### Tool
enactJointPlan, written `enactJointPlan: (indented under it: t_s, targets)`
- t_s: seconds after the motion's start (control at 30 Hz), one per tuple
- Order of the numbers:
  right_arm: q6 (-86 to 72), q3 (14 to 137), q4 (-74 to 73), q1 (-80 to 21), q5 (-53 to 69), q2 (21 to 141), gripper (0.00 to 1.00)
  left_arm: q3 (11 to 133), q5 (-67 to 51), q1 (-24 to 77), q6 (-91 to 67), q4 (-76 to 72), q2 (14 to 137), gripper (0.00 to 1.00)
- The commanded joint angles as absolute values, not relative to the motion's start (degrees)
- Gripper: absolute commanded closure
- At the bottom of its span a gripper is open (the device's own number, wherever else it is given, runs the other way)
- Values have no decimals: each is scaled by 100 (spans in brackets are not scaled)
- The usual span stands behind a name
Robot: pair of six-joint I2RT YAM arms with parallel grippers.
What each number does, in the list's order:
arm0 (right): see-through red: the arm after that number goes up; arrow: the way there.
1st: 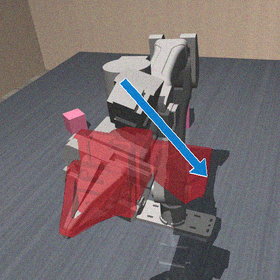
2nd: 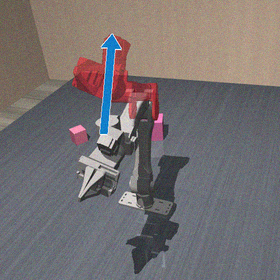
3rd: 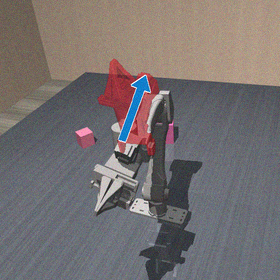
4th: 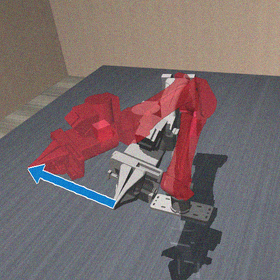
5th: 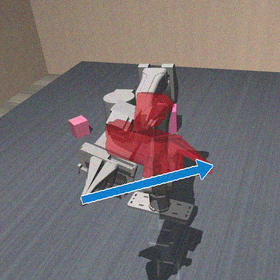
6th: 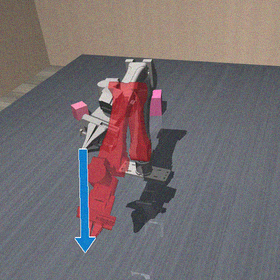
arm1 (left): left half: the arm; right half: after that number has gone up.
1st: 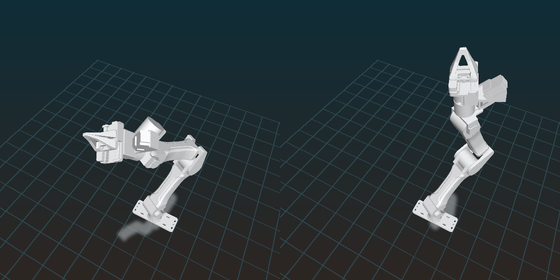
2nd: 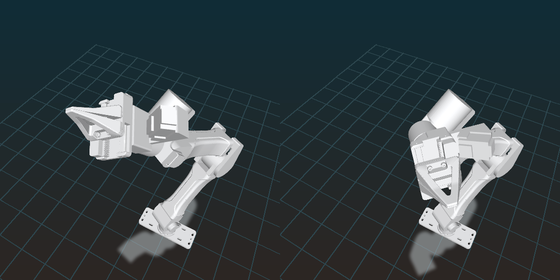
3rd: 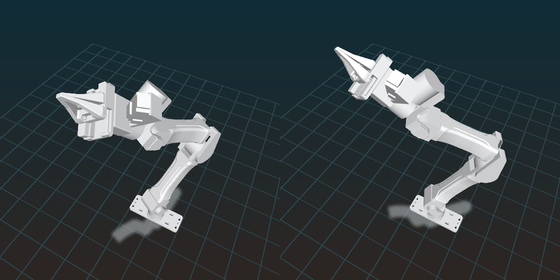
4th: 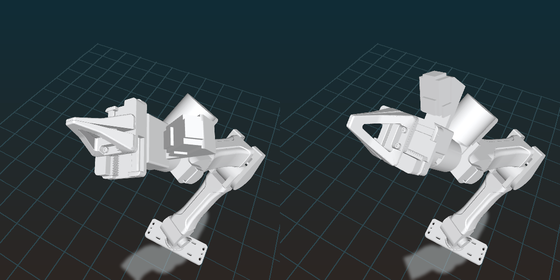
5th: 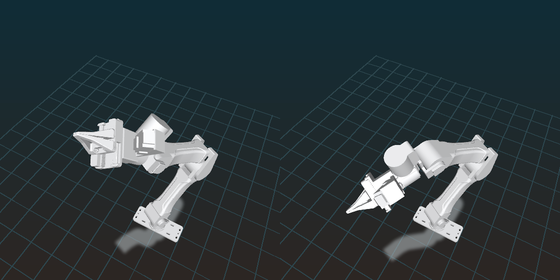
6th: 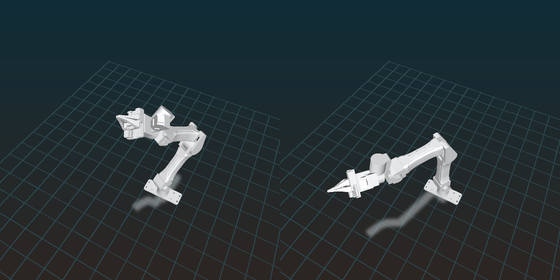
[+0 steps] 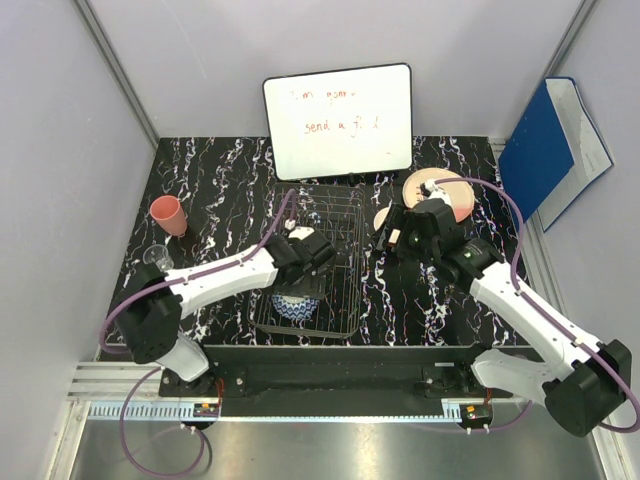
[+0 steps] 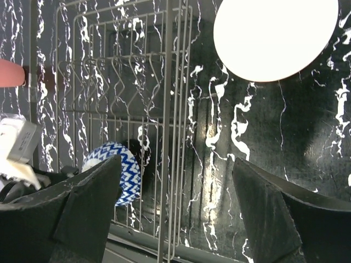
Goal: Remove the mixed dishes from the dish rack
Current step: Adjust the bowl in the dish rack.
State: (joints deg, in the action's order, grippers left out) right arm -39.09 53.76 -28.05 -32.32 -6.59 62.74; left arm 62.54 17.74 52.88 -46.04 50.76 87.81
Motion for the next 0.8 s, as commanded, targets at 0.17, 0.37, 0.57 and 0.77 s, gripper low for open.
enactJointPlan:
  t_s: [0.17,0.37,0.57,0.77]
  targets:
    - [-3973,5177,-2628,-3287,-633,5950,11,6073,1617,5309,-4816,4790,9167,1]
    - [-3973,5106,-2628,-3278,-633,5985,12,6012,1442,5309,-4737,4623,9465,1]
    - [-3955,5045,-2602,-3287,-615,6012,12,5941,1134,5309,-4667,4351,9843,1]
    - [-3946,4992,-2566,-3287,-607,6038,12,5810,879,5309,-4597,4035,10133,1]
